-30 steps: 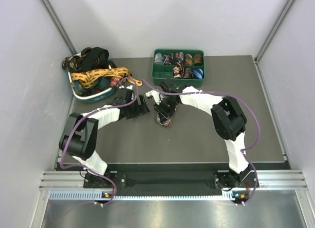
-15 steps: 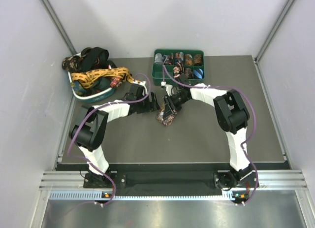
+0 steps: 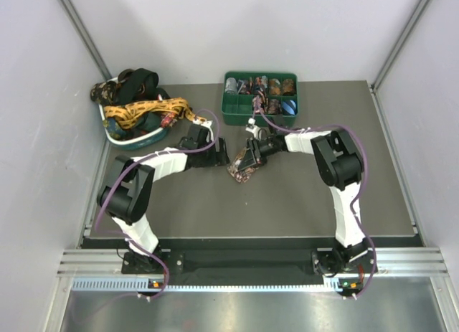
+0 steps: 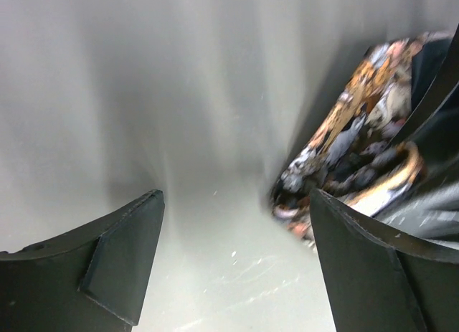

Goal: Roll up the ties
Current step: Roll the tie

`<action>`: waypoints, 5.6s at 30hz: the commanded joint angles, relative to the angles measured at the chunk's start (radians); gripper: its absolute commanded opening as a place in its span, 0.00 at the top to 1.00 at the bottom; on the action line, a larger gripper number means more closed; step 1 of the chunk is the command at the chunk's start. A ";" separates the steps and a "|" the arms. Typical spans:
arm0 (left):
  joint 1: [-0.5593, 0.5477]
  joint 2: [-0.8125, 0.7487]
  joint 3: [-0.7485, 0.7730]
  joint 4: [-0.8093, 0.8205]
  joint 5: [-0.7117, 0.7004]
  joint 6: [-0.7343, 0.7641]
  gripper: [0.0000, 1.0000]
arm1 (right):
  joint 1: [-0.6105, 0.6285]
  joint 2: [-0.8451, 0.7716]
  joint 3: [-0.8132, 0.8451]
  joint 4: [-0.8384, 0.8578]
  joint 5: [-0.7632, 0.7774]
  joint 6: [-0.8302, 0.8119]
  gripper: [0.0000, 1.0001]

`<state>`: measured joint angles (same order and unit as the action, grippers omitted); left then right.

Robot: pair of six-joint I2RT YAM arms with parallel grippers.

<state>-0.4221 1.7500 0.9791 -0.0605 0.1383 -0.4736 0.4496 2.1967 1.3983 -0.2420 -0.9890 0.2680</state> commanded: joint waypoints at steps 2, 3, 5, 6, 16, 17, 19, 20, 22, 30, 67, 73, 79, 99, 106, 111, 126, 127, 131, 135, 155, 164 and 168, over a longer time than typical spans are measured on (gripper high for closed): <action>0.000 -0.041 -0.031 -0.096 -0.008 0.066 0.12 | -0.040 0.052 -0.149 0.234 0.122 0.097 0.95; 0.000 -0.047 -0.033 -0.096 -0.003 0.073 0.11 | -0.052 0.041 -0.169 0.272 0.131 0.109 0.95; 0.000 -0.070 -0.037 -0.072 0.012 0.084 0.11 | -0.066 0.011 -0.228 0.340 0.144 0.147 0.94; 0.000 -0.076 -0.045 -0.065 0.023 0.090 0.11 | -0.083 0.005 -0.243 0.357 0.144 0.158 0.94; -0.064 -0.161 -0.063 -0.018 0.026 0.253 0.09 | -0.108 -0.014 -0.234 0.356 0.070 0.140 0.94; -0.072 -0.174 -0.080 -0.009 0.008 0.263 0.10 | -0.106 -0.018 -0.232 0.356 0.070 0.131 0.94; -0.073 -0.210 -0.108 0.051 -0.005 0.289 0.10 | -0.091 -0.037 -0.222 0.346 0.069 0.110 0.94; -0.073 -0.224 -0.143 0.088 -0.015 0.290 0.09 | -0.083 -0.043 -0.217 0.340 0.070 0.097 0.94; -0.072 -0.260 -0.181 0.163 0.003 0.282 0.09 | -0.063 -0.063 -0.202 0.323 0.075 0.076 0.94; -0.078 -0.316 -0.299 0.252 0.222 0.531 0.14 | -0.020 -0.040 -0.110 0.258 0.050 0.027 0.93; -0.193 0.109 0.158 -0.012 0.052 0.860 0.01 | 0.017 0.040 0.022 0.147 -0.034 -0.001 0.91; -0.204 0.152 0.190 -0.054 -0.009 0.865 0.02 | 0.017 0.043 0.018 0.162 -0.051 0.010 0.91; -0.218 0.198 0.234 -0.098 -0.069 0.866 0.09 | 0.017 0.043 0.010 0.175 -0.057 0.020 0.89; -0.219 0.178 0.228 -0.174 -0.063 0.889 0.32 | 0.004 0.055 -0.010 0.168 -0.025 0.040 0.54; -0.219 0.169 0.233 -0.197 -0.063 0.888 0.32 | 0.004 0.058 -0.024 0.155 -0.011 0.039 0.55; -0.219 0.154 0.228 -0.213 -0.063 0.874 0.24 | 0.008 0.078 -0.002 0.136 -0.016 0.040 0.69; -0.216 0.167 0.253 -0.332 -0.089 0.859 0.17 | 0.014 0.064 -0.015 0.153 -0.031 0.043 0.64; -0.218 0.178 0.254 -0.340 -0.082 0.854 0.19 | 0.012 0.066 -0.015 0.153 -0.030 0.043 0.63; -0.218 0.175 0.242 -0.335 -0.034 0.849 0.32 | 0.012 0.067 -0.016 0.153 -0.028 0.042 0.53; -0.218 0.172 0.231 -0.325 -0.032 0.851 0.34 | 0.012 0.060 -0.022 0.147 -0.017 0.036 0.44; -0.218 0.213 0.256 -0.378 -0.045 0.874 0.40 | -0.118 -0.104 -0.238 0.426 0.137 0.207 0.25; -0.211 0.233 0.279 -0.413 -0.074 0.845 0.41 | -0.198 -0.206 -0.390 0.668 0.178 0.316 0.25; -0.211 0.215 0.265 -0.417 -0.088 0.840 0.42 | -0.178 -0.164 -0.360 0.690 0.106 0.339 0.29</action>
<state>-0.6544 1.9396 1.2766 -0.3473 0.1440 0.3782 0.2752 2.0300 1.0336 0.3695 -0.9028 0.6029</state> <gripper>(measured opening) 0.593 0.727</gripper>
